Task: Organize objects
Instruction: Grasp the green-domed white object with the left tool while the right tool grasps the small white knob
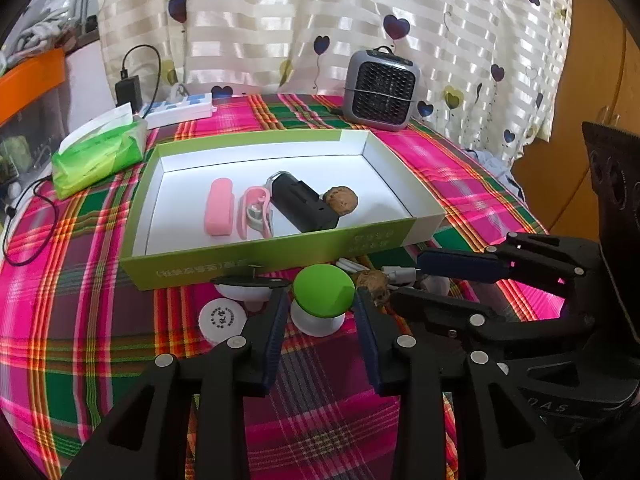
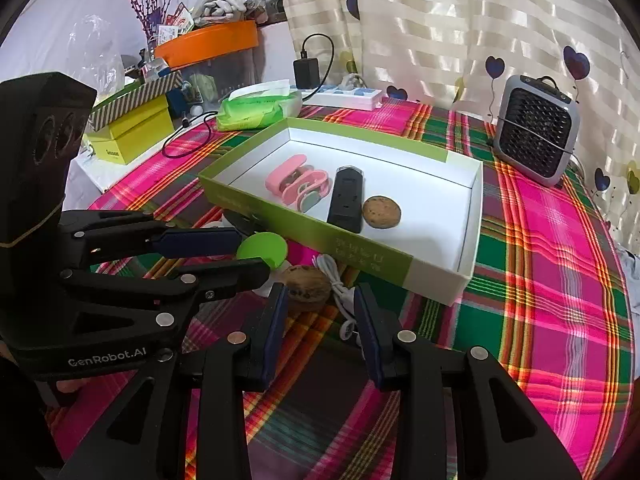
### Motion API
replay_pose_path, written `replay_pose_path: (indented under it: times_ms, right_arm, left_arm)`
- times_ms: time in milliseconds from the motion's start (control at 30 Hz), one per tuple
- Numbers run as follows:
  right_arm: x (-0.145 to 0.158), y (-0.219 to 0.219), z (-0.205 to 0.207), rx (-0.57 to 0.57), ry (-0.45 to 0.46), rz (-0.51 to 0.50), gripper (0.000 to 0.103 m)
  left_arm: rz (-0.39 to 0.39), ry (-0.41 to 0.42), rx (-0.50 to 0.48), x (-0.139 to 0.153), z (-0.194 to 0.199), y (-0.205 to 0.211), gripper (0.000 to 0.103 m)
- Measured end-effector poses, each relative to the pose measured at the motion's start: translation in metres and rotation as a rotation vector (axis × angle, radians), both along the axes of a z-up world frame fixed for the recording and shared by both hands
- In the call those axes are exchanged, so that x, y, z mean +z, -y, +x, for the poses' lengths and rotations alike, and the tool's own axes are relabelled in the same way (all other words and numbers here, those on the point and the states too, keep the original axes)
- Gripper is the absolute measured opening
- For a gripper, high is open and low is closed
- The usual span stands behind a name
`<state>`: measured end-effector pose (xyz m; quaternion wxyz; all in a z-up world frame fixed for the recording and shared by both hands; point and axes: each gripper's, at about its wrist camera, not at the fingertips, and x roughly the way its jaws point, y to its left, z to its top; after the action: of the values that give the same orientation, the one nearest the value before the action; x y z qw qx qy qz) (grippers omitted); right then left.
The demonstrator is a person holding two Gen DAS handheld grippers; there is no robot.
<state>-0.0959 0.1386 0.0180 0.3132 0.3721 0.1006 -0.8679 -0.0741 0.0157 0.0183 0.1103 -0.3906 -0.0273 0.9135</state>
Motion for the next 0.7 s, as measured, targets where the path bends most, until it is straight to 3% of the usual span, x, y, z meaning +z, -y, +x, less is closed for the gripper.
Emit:
replay_pose_path:
  times_ms: [700]
  right_arm:
    - [-0.003, -0.032, -0.005, -0.030, 0.011, 0.000, 0.036]
  left_arm:
    - [-0.022, 0.002, 0.005, 0.000, -0.012, -0.005, 0.035]
